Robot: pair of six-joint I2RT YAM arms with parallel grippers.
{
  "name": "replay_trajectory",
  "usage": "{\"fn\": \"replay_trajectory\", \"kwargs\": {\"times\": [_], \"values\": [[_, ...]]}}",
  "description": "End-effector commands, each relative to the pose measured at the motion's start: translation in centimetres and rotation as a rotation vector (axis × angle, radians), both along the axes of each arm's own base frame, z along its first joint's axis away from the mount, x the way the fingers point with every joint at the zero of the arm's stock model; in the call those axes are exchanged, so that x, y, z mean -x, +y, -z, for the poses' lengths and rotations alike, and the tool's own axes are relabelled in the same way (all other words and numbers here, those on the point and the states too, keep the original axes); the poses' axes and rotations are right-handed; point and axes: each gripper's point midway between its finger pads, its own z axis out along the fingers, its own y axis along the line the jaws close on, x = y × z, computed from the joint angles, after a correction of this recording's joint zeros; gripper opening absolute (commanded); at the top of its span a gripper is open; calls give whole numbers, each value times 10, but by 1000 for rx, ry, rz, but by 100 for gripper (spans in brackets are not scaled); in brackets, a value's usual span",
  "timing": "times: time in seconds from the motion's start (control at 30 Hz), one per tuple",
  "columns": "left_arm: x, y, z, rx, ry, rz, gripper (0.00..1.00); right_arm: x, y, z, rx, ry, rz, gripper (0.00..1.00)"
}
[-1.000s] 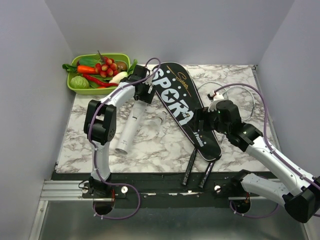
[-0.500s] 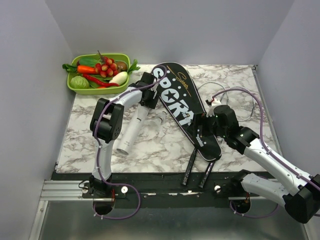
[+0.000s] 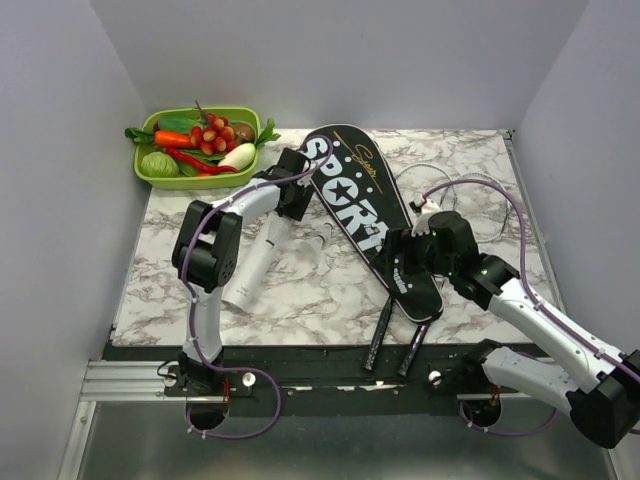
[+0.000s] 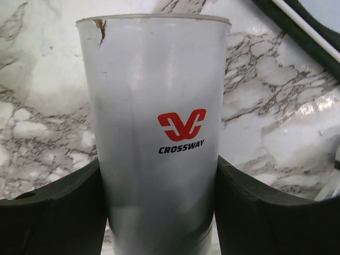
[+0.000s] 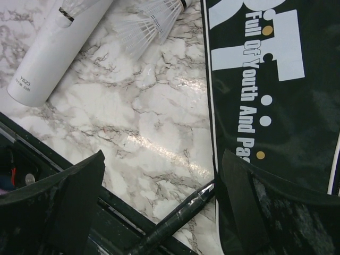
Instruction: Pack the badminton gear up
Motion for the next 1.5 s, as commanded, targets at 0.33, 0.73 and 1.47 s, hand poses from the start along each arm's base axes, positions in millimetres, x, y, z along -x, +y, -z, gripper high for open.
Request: {"fn": "replay_trajectory", "kwargs": {"times": [0.33, 0.73, 1.47], "values": [[68, -18, -156, 50, -318, 124, 0, 23, 14, -77, -48, -63, -188, 96], [194, -69, -165, 255, -320, 383, 0, 75, -3, -105, -87, -95, -304, 95], [318, -125, -138, 339, -321, 770, 0, 138, 24, -120, -319, -62, -647, 87]]}}
